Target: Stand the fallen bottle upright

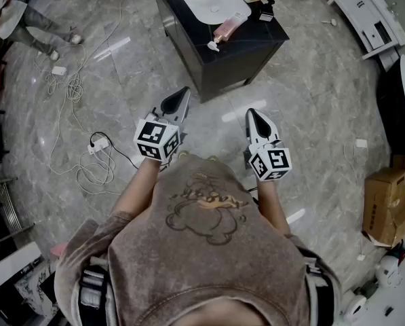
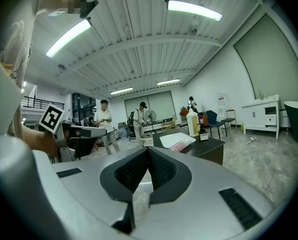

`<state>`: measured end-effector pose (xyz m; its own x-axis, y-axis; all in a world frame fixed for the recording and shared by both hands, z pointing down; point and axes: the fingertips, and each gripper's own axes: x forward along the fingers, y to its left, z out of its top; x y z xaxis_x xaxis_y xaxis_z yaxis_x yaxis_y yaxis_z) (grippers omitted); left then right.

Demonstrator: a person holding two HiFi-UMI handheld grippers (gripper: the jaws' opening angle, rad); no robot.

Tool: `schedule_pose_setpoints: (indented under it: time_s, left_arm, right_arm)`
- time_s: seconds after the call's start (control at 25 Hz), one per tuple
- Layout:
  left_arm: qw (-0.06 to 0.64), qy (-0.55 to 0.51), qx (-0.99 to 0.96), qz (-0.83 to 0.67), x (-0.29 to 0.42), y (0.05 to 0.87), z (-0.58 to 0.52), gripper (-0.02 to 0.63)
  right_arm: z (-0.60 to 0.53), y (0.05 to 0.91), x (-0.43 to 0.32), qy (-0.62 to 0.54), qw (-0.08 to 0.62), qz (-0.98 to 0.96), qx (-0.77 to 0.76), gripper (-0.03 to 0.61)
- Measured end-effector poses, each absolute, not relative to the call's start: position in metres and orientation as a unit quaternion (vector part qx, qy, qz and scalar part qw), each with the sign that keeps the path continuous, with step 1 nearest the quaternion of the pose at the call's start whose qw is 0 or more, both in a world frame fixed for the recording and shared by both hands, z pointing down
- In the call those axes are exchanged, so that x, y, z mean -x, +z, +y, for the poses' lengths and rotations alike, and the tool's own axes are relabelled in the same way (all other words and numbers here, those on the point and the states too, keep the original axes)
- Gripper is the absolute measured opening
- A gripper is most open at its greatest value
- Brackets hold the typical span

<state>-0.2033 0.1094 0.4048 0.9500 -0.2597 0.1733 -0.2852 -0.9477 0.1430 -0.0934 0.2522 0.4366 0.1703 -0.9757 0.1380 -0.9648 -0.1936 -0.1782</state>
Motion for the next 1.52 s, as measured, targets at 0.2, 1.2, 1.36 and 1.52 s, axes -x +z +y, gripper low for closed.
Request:
schedule_pose_setpoints:
  time_s: [0.2,1.2,1.36,1.52]
  left_arm:
    - [0.084,0.075,-0.983,-0.145,0.199,0.402,0.115,0.02]
    - [0.094,0.062,-0.976,-0.187,0.144,0.43,0.082,0.02]
    - [0.095,0.06,-0.976,-0.186,0.117,0.431,0.054,0.018]
    - [0.092,0.061,-0.977,-0.181,0.094,0.43,0.024,0.02]
  right_arm:
    - [0.257,0.437,0.092,-0.111,0.03,0.638,0.761,-0.005]
    - [0.219,0.47,0.031,-0.13,0.031,0.678,0.723,-0.005]
    - [0.191,0.469,0.006,-0.128,0.029,0.681,0.72,-0.005]
    - [0.159,0.468,-0.016,-0.126,0.029,0.682,0.719,-0.005]
